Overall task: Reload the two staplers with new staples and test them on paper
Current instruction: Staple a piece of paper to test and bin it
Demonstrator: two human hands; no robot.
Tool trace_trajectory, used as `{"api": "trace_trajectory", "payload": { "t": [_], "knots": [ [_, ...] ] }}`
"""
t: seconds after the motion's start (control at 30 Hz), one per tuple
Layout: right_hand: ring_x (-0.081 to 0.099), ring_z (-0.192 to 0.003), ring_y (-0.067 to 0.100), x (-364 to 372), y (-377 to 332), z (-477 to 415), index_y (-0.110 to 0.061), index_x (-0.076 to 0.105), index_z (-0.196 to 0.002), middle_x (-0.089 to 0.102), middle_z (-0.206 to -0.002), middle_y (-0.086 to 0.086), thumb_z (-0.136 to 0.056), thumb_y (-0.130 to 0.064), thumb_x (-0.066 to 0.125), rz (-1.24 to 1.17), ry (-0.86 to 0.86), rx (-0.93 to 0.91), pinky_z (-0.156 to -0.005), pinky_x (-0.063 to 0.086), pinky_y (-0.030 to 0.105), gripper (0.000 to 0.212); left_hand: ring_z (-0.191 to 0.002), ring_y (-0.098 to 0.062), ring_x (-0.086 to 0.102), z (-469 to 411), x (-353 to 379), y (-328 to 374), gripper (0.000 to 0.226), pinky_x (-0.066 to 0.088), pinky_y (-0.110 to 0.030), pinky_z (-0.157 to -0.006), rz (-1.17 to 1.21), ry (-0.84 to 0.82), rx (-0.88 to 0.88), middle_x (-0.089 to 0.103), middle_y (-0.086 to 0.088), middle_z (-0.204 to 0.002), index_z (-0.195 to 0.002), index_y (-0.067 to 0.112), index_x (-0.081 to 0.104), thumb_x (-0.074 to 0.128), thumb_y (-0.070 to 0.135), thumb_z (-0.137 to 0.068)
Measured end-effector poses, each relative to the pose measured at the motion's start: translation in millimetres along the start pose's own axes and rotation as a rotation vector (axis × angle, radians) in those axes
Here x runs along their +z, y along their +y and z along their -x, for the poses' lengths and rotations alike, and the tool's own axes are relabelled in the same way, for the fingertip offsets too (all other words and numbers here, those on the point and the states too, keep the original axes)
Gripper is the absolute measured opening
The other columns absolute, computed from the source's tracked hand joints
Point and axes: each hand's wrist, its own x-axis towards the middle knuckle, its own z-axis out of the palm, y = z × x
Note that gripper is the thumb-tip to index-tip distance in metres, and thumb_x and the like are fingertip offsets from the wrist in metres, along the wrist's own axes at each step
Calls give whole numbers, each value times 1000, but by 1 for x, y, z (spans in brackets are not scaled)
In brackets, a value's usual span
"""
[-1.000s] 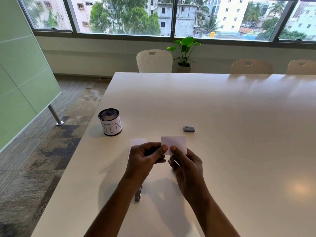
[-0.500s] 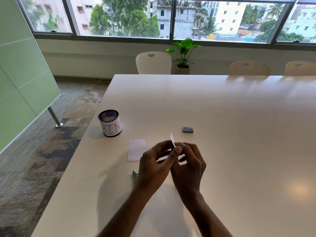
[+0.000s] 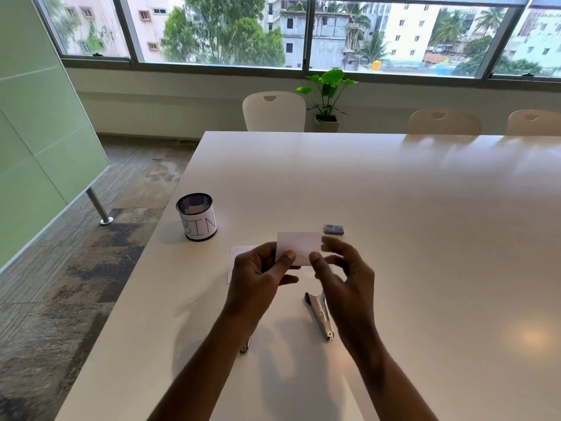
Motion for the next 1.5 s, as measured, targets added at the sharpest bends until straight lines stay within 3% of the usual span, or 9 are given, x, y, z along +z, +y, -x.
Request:
{"api": "trace_trajectory", "payload": {
  "t": [0.07, 0.17, 0.33, 0.47, 0.7, 1.07, 1.23, 1.37, 1.5],
  "knots": [
    [72, -91, 21, -1, -3, -4, -15, 73, -108, 77, -98, 4, -93, -17, 69, -161, -95, 166, -72, 58, 32, 16, -87, -13, 75, 1, 0, 1, 19, 61, -26, -70, -16, -22, -1, 75, 7, -97, -108, 19, 69, 66, 10, -91],
    [72, -90, 24, -4, -6, -4, -8, 74, -107, 77, -95, 10, -94, -17, 66, -253, -149, 229, -75, 55, 29, 17, -84, -15, 76, 1, 0, 1, 19, 60, -24, -69, -22, -33, 8, 76, 8, -93, -105, 19, 70, 69, 10, -88],
    [73, -94, 24, -1, -8, 2, -7, 73, -109, 77, -98, 9, -92, -20, 66, -230, -171, 243, -77, 57, 28, 22, -80, -21, 76, 2, -5, 2, 24, 61, -27, -68, -28, -52, 6, 78, -2, -91, -106, 16, 73, 76, 16, -81],
    [72, -94, 26, -1, -13, 5, -7, 73, -110, 77, -99, 10, -92, -20, 66, -226, -170, 254, -79, 58, 29, 23, -78, -22, 75, 2, -9, 5, 22, 61, -29, -65, -5, -56, 3, 78, -2, -83, -94, 25, 75, 79, 27, -72],
    [72, -89, 24, 2, -15, 4, -11, 73, -110, 77, -95, 3, -93, -18, 66, -184, -152, 233, -78, 60, 30, 20, -76, -20, 75, -3, -21, 6, 12, 62, -32, -65, -21, -53, 12, 78, -2, -83, -88, 25, 75, 75, 14, -82],
    [74, -88, 23, 13, -14, 0, -11, 71, -110, 77, -96, 6, -89, -22, 70, -180, -246, 268, -74, 58, 26, 24, -74, -18, 75, -7, -27, -2, 15, 61, -26, -63, -96, -44, 107, 77, 14, -77, -85, 33, 73, 76, 19, -81],
    [72, -84, 22, 21, -14, -7, -12, 70, -111, 76, -97, 8, -90, -21, 69, -150, -268, 249, -74, 58, 27, 22, -76, -18, 75, -13, -33, -3, 13, 61, -28, -66, -117, -34, 136, 76, 15, -81, -87, 35, 71, 73, 37, -75],
    [69, -78, 16, 30, -20, -23, -15, 71, -103, 75, -92, 3, -92, -12, 67, -143, -222, 170, -71, 59, 27, 12, -72, -17, 73, -29, -51, -11, 24, 62, -31, -64, -260, 81, 269, 76, 6, -79, -91, 27, 76, 70, 48, -82],
    [68, -76, 15, 42, -26, -44, -22, 71, -92, 75, -88, 3, -92, -10, 67, -135, -170, 127, -67, 57, 23, 13, -71, -3, 67, -52, -80, -38, 19, 54, -14, -64, -531, 348, 351, 77, 4, -81, -93, 16, 78, 69, 33, -91]
  ]
}}
